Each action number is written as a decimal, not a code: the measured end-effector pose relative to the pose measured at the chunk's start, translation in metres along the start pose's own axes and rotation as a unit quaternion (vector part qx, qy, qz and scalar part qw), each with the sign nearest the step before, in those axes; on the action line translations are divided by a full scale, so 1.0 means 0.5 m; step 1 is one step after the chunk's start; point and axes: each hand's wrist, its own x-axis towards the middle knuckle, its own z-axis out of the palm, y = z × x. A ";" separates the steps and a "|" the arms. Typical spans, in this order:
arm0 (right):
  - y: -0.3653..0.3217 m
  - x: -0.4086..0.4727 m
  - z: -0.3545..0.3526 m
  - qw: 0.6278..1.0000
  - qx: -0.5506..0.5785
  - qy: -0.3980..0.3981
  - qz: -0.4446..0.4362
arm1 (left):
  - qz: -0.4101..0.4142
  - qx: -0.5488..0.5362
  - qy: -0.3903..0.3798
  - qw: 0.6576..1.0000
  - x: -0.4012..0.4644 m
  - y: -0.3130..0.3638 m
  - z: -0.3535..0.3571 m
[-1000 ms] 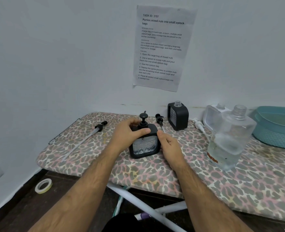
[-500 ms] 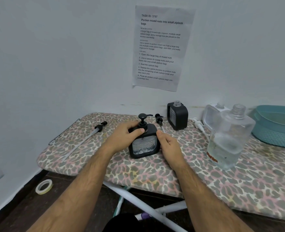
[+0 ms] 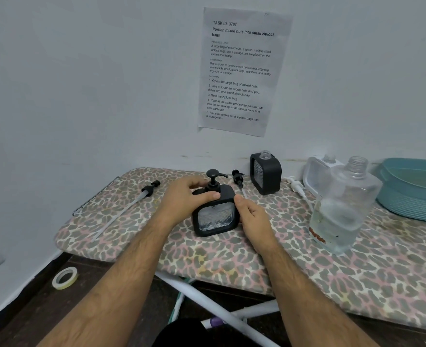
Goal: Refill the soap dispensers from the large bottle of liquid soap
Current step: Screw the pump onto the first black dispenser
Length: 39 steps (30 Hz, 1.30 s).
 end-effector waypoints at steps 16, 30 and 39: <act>0.003 0.001 0.001 1.000 0.004 -0.004 -0.003 | -0.004 -0.011 -0.042 0.999 -0.005 0.006 0.000; -0.001 -0.001 0.001 1.000 0.018 -0.010 -0.002 | -0.013 -0.059 0.012 0.998 -0.007 0.003 0.010; -0.003 -0.002 0.001 1.000 0.022 -0.012 0.001 | -0.013 -0.051 -0.020 0.998 -0.005 0.005 0.003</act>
